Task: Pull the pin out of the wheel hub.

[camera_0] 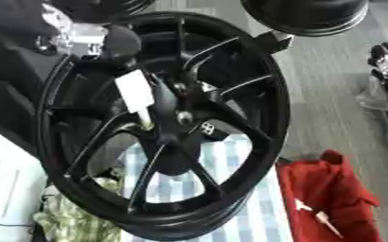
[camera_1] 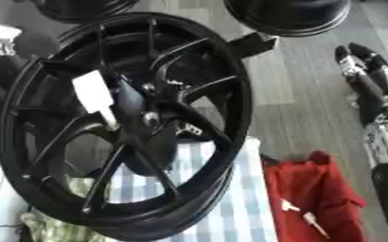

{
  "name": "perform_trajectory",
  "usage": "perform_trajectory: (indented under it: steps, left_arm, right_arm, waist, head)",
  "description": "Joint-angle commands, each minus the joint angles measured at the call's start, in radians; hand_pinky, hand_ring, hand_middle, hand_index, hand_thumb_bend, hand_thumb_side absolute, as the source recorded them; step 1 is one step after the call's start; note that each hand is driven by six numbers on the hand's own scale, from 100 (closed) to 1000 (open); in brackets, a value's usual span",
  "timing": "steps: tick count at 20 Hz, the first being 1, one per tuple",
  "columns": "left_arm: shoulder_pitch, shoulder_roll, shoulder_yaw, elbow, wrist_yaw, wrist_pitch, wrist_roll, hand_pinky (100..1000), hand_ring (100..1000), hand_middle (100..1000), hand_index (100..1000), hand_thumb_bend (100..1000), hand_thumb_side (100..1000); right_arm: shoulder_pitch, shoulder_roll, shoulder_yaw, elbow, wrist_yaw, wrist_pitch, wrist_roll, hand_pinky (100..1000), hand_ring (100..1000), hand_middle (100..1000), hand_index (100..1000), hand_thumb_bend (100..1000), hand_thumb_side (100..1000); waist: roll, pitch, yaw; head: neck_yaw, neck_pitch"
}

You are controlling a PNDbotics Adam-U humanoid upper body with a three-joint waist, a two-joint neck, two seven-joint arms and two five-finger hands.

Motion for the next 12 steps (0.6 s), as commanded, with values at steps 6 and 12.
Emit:
perform_trajectory:
  steps: [6, 12]
  left_arm:
    - [-0.055, -0.022, -0.041, 0.045, -0.122, 0.027, -0.150, 852, 786, 755, 794, 510, 382]
    - [-0.097, -0.086, -0.080, 0.128, -0.196, 0.018, -0.205, 847, 783, 749, 785, 541, 443]
  right_arm:
    - [-0.002, -0.039, 0.000, -0.006, 0.008, 0.002, -0.001, 953, 846, 872, 827, 339, 390]
    - [-0.001, -0.039, 0.002, -0.006, 0.009, 0.003, 0.001, 952, 847, 872, 827, 339, 390]
  waist:
    - [0.004, -0.026, 0.007]
    - [0.005, -0.028, 0.008]
  head:
    - [0.003, 0.010]
    - [0.002, 0.012]
